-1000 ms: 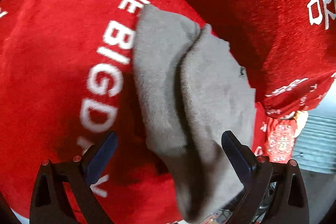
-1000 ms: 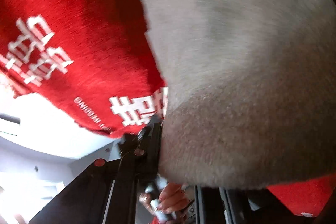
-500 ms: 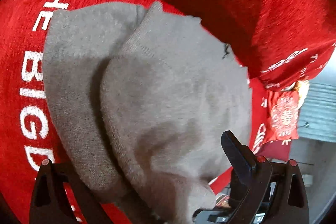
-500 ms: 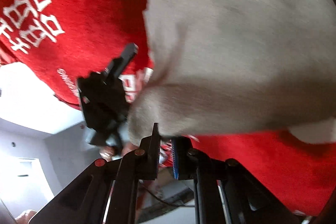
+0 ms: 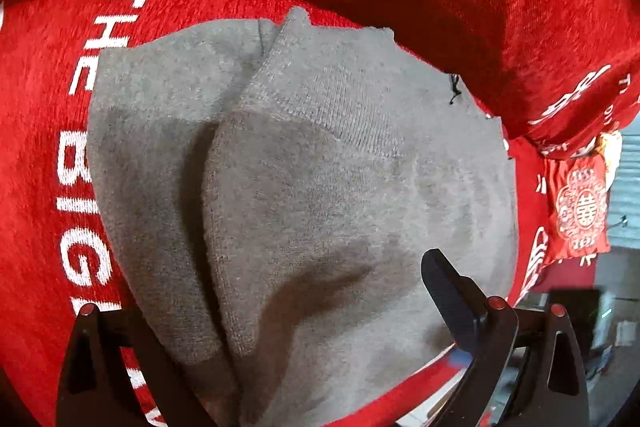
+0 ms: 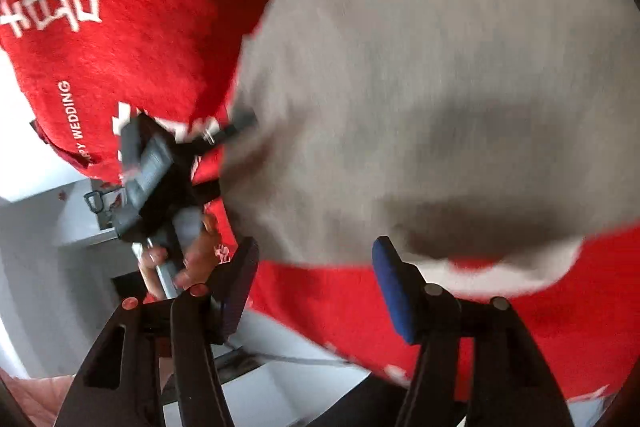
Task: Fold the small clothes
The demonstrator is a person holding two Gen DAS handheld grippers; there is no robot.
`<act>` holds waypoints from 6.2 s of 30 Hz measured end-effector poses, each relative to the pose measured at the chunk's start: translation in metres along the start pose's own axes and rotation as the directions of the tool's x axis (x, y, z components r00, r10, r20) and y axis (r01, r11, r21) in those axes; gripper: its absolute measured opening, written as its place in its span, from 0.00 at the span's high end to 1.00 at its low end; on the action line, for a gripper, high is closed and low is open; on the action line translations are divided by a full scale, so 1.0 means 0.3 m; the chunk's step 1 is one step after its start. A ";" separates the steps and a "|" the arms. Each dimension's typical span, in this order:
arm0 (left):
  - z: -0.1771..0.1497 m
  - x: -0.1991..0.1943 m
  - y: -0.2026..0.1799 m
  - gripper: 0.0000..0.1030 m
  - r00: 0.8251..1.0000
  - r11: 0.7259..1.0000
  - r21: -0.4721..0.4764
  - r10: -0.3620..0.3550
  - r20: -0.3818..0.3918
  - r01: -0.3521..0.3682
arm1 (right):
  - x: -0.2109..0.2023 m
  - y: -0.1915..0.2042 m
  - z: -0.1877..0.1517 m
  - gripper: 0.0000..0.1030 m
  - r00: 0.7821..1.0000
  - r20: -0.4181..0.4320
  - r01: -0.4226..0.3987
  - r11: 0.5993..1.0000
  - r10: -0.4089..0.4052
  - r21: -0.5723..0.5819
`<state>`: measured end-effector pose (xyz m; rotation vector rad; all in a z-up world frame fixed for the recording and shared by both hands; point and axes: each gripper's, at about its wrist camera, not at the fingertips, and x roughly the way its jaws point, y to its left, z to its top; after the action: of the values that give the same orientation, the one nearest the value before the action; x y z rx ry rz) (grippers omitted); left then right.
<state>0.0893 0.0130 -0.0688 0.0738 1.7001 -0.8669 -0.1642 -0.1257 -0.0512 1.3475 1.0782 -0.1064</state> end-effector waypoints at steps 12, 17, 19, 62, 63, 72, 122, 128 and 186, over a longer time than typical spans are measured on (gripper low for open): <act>0.014 0.004 -0.050 0.75 0.978 0.980 -0.002 0.200 0.063 -0.200 | 0.018 -0.042 0.224 0.96 0.955 0.122 0.282 0.956 -0.271 -0.080; 0.016 -0.047 -0.032 0.84 0.995 0.996 -0.077 0.058 0.086 -0.051 | -0.023 -0.096 0.211 0.96 0.973 0.104 0.214 0.975 -0.207 -0.059; 0.012 -0.082 -0.039 0.84 0.992 0.992 -0.108 -0.051 0.115 0.064 | -0.036 -0.122 0.207 0.95 0.982 0.090 0.171 0.984 -0.167 -0.042; -0.027 0.246 -1.084 0.10 0.967 0.872 0.439 0.130 0.220 -0.217 | -0.572 -0.722 0.183 0.65 0.942 0.294 -0.241 0.933 0.159 0.267; -0.021 0.207 -1.054 0.10 0.962 0.881 0.417 0.132 0.240 -0.225 | -0.588 -0.745 0.180 0.55 0.933 0.308 -0.276 0.922 0.188 0.273; 0.003 0.096 -0.709 0.10 0.889 0.885 0.196 0.362 0.280 -0.422 | -0.647 -0.792 0.263 0.36 0.876 0.358 -0.435 0.850 0.323 0.298; -0.284 0.237 -0.589 0.03 0.912 0.870 0.279 0.402 0.079 -0.407 | -0.710 -0.647 0.033 0.89 0.933 0.181 0.297 0.949 -0.311 0.104; -0.288 0.248 -0.601 0.03 0.911 0.872 0.266 0.407 0.073 -0.411 | -0.704 -0.656 0.024 0.82 0.929 0.183 0.306 0.946 -0.321 0.106; 0.024 0.274 -0.644 0.01 0.991 0.986 0.097 0.134 0.027 -0.136 | -0.685 -0.681 0.385 0.11 0.993 0.113 0.018 0.999 -0.022 0.040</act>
<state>-0.0236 -0.1624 -0.0433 0.2437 1.6128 -0.8467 -0.3391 -0.3825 -0.0790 1.3497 0.9982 -0.2172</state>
